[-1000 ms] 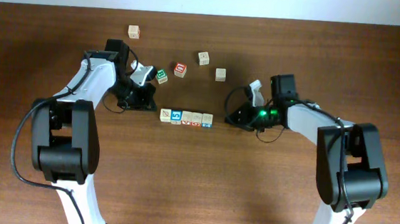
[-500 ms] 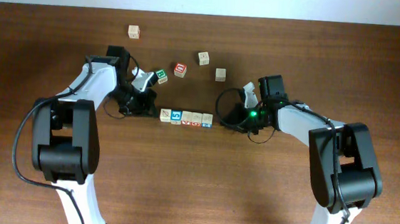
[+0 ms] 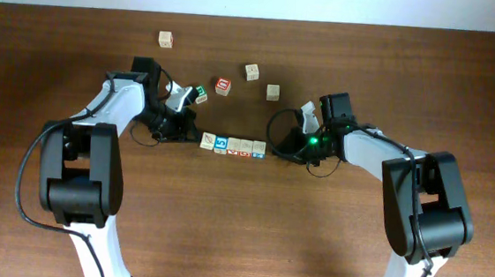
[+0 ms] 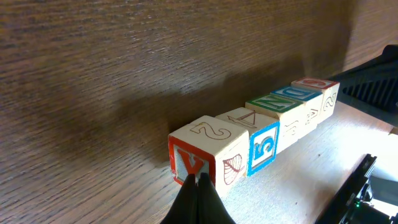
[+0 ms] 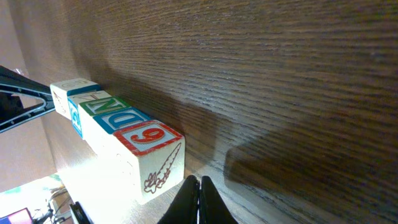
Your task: Rotate 5 blocks
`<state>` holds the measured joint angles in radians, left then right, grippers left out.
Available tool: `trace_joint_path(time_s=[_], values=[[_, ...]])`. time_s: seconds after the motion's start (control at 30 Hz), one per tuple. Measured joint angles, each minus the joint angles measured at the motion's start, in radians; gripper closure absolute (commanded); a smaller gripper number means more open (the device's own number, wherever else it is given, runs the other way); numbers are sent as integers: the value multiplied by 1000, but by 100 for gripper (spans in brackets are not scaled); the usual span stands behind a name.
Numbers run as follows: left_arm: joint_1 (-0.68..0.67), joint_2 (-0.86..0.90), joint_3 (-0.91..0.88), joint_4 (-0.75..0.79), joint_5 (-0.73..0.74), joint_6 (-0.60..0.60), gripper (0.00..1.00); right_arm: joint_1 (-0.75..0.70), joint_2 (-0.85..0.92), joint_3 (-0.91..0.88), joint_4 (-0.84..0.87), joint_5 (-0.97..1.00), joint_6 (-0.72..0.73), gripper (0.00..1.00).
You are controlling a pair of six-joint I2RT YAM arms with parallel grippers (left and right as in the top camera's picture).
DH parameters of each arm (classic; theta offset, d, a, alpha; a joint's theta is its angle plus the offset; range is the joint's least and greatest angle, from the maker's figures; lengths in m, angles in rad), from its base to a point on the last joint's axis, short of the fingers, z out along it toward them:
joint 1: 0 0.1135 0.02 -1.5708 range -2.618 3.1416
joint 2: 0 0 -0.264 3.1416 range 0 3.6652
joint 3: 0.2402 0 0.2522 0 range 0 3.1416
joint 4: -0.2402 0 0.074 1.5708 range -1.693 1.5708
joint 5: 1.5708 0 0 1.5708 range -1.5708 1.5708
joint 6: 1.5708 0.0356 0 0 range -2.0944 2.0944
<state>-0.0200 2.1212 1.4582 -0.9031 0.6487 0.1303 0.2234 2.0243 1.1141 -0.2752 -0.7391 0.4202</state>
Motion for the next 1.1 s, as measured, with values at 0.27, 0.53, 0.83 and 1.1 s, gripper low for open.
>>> trace_joint_path(time_s=[0.27,0.53,0.83,1.1], values=[[0,0,0,-14,-5,0,100,-2,0,0,0,-31,-17,96],[0,0,0,-15,-71,-87,100,-22,0,0,0,-48,-32,96],[0,0,0,1,-66,-105,100,-35,0,0,17,-80,-58,95],[3,0,0,34,-20,-96,100,-35,2,0,26,-113,-69,95]])
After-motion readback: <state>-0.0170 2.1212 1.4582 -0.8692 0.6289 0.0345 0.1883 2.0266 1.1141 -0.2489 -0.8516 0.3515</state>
